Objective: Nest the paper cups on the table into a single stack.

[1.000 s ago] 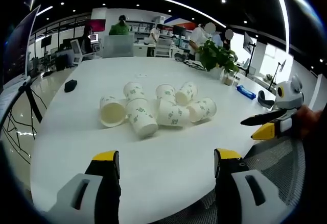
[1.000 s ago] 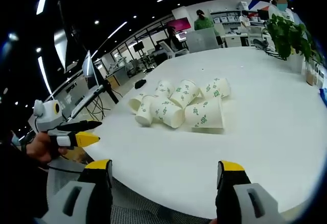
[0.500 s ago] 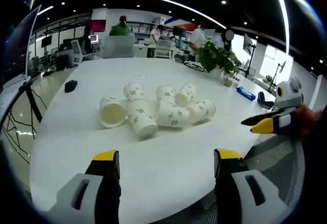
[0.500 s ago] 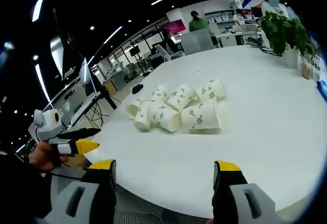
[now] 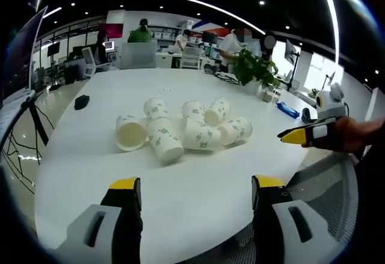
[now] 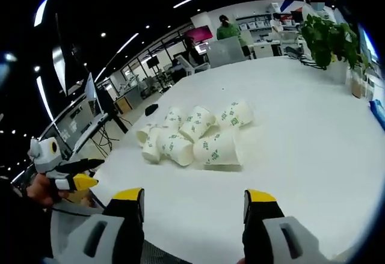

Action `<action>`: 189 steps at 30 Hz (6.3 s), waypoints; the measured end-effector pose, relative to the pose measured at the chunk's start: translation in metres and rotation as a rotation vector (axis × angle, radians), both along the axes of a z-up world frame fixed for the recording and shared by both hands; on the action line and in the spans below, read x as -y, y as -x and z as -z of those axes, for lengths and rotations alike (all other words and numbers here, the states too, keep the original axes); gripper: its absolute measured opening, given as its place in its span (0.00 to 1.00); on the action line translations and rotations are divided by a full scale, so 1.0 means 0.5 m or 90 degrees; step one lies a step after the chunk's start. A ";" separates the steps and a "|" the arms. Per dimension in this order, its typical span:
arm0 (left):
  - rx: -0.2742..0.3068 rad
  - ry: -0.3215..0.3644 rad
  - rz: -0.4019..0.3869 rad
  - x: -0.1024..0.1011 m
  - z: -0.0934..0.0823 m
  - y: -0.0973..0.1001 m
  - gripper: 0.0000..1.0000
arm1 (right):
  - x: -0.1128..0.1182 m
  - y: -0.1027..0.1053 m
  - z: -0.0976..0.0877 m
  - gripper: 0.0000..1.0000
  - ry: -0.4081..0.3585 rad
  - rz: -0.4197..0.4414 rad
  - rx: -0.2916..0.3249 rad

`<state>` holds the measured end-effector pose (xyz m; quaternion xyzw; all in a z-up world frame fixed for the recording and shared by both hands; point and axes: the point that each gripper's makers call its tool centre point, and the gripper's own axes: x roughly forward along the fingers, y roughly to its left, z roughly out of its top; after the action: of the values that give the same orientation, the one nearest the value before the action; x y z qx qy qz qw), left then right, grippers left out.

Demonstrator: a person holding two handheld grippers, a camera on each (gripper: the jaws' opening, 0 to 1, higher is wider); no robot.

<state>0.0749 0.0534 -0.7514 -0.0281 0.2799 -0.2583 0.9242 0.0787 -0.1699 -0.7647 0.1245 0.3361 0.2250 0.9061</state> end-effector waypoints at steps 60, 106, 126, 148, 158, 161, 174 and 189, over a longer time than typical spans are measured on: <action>-0.003 0.009 -0.006 -0.004 -0.003 -0.005 0.70 | -0.010 -0.172 0.083 0.03 -0.015 -0.104 -0.019; 0.003 0.015 0.005 0.004 -0.010 0.000 0.69 | -0.057 -0.099 0.003 0.02 0.100 -0.227 0.049; 0.004 0.016 0.004 0.003 -0.008 -0.001 0.69 | -0.074 -0.089 0.006 0.05 0.096 -0.250 0.042; -0.001 0.016 -0.002 0.003 -0.009 0.000 0.69 | -0.066 -0.075 0.003 0.12 0.079 -0.268 0.030; -0.004 0.017 -0.003 0.001 -0.007 -0.002 0.69 | -0.060 -0.103 -0.044 0.19 0.046 -0.264 0.054; -0.005 0.018 -0.006 -0.003 -0.004 -0.004 0.69 | -0.058 -0.118 -0.056 0.20 0.050 -0.262 0.065; -0.008 0.023 -0.012 -0.007 0.000 -0.007 0.69 | -0.012 -0.225 -0.066 0.31 0.043 -0.174 0.073; -0.019 0.023 -0.020 -0.013 0.004 -0.008 0.69 | 0.053 -0.332 0.006 0.45 0.111 -0.130 0.033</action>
<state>0.0790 0.0599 -0.7535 -0.0534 0.2881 -0.2481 0.9234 0.2447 -0.1963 -0.7676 0.0049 0.3416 0.2890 0.8943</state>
